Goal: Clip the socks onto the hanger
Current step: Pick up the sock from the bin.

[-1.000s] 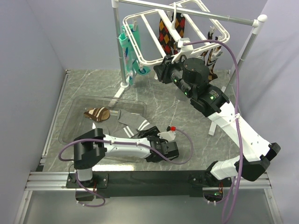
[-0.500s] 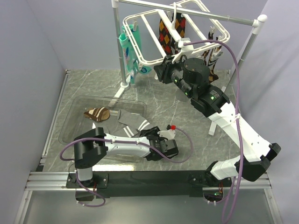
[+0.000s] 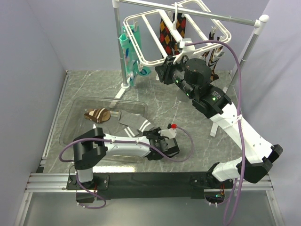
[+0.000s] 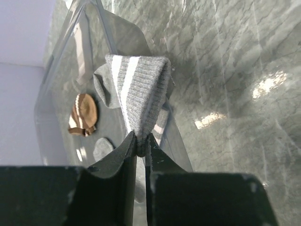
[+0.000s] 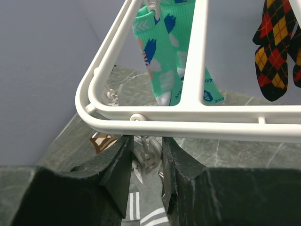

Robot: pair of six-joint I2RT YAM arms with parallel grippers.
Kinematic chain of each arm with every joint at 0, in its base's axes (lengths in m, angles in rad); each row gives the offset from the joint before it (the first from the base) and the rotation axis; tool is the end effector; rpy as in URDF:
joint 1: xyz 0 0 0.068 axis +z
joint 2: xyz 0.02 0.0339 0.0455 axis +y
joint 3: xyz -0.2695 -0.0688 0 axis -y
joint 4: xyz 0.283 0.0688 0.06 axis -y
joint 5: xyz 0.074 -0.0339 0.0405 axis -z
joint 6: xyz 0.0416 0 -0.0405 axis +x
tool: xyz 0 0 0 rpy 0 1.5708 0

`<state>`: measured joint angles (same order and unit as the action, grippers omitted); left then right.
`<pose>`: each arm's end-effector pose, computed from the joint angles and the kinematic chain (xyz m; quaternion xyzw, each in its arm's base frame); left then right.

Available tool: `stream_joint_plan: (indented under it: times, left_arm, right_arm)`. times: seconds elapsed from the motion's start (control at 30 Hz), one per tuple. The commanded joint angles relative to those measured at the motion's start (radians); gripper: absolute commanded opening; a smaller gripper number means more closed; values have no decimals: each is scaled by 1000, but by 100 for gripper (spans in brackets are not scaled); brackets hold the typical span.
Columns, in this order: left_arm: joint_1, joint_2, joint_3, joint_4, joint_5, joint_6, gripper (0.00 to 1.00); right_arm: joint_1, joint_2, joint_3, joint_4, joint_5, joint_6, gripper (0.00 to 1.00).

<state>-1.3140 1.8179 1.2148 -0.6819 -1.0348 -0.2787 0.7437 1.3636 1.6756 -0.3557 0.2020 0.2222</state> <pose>0.1311 -0.3583 0.1723 0.3645 0.7824 0.2539 0.4365 0.2486 0.2174 0.5162 -0.1179 0.7124 0.2550 0.6431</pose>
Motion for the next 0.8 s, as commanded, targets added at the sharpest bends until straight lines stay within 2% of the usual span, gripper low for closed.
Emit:
stream_joint_plan:
  times: [0.0,0.2,0.3,0.47,0.53,0.57,0.6,0.63,0.67,0.77]
  left_arm:
    - [10,-87,17,45,25,-27,6]
    - [44,-172,6,79,48,-100,4]
    - [65,-195,12,53,58,-183,1]
    - [94,-297,-27,62,64,-306,1]
    - [102,-363,-87,155,113,-294,1]
    - [113,-447,-116,201,140,-278,1]
    - [127,-492,-171,243,238,-261,1]
    - [142,-540,-201,346,286,-213,1]
    - [166,-631,-230,388,323,-192,1]
    - [212,-776,-305,490,455,-117,1]
  right_arm:
    - [5,-15,13,0,10,-6,0]
    - [6,-15,13,-5,8,-4,0]
    - [5,-18,7,0,10,-1,0]
    - [6,-11,13,1,10,-3,0]
    - [5,-3,19,0,5,-1,0]
    - [6,-1,19,1,4,-1,0]
    - [6,2,22,1,-1,0,0]
    - [6,2,21,4,-6,3,0]
    - [5,3,19,7,-7,5,0]
    - [6,-6,0,35,-12,8,0]
